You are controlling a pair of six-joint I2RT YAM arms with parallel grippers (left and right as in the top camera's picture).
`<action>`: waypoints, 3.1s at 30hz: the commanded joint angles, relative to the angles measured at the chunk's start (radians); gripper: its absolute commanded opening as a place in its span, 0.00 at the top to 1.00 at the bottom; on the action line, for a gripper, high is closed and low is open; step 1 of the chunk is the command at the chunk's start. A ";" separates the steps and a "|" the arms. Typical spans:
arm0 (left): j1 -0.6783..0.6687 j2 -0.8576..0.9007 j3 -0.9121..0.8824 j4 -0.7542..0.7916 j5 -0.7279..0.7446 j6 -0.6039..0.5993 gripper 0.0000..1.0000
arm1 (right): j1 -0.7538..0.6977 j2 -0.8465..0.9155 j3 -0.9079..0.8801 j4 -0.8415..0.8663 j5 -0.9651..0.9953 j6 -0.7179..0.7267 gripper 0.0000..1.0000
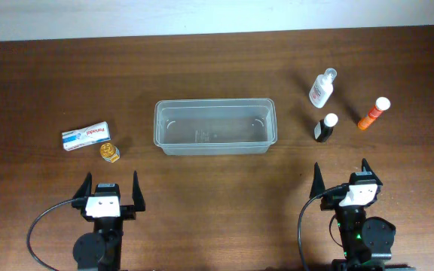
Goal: Pack container
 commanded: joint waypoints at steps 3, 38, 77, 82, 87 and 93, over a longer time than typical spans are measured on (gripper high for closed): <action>-0.004 -0.009 -0.003 -0.005 0.001 0.019 0.01 | 0.005 -0.011 -0.005 -0.005 -0.016 0.000 0.02; -0.004 -0.009 -0.003 -0.005 0.001 0.019 0.01 | 0.005 -0.011 -0.005 -0.005 -0.016 0.000 0.02; -0.004 -0.009 -0.003 -0.005 0.001 0.019 0.01 | 0.005 -0.010 0.082 -0.027 -0.087 0.004 0.02; -0.004 -0.009 -0.003 -0.005 0.001 0.019 0.01 | 0.005 0.076 0.300 -0.059 -0.088 0.003 0.02; -0.004 -0.009 -0.003 -0.005 0.001 0.019 0.01 | 0.005 0.413 0.649 -0.226 -0.089 0.003 0.02; -0.004 -0.009 -0.003 -0.005 0.001 0.019 0.01 | 0.005 0.954 1.244 -0.703 -0.096 0.003 0.02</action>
